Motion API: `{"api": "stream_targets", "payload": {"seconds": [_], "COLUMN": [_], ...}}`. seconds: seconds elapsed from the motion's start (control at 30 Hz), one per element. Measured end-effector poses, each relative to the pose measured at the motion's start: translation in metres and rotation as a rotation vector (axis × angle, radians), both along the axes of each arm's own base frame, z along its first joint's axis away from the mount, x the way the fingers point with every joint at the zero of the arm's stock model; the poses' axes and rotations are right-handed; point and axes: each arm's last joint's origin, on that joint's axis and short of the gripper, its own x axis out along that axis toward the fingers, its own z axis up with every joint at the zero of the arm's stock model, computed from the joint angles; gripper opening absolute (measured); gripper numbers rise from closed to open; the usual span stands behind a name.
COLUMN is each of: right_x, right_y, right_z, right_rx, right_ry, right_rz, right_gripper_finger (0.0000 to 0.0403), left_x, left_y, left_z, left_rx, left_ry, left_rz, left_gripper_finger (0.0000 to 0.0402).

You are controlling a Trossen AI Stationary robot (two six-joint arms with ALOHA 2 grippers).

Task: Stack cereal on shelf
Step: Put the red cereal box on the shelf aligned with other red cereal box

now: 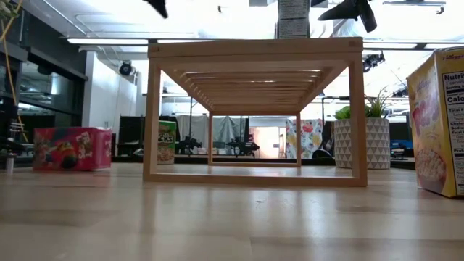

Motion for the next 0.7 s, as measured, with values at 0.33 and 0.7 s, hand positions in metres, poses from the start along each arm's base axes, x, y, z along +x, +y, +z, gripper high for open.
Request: {"api": "stream_targets", "payload": {"seconds": [0.33, 0.7], "right_x": [0.000, 0.000], "right_y": [0.000, 0.000], "right_z": [0.000, 0.000], "right_rx": [0.001, 0.001], "right_ry": [0.003, 0.004], "right_rz": [0.004, 0.004], "right_gripper_finger": [0.0154, 0.0154], "left_x": [-0.067, -0.085], "left_y": [-0.006, -0.008], "left_z": [-0.106, -0.182], "left_rx": [0.002, 0.020], "left_ry": [0.173, 0.424], "left_rz": [-0.006, -0.189], "left_gripper_finger": [0.0243, 0.0244]}}
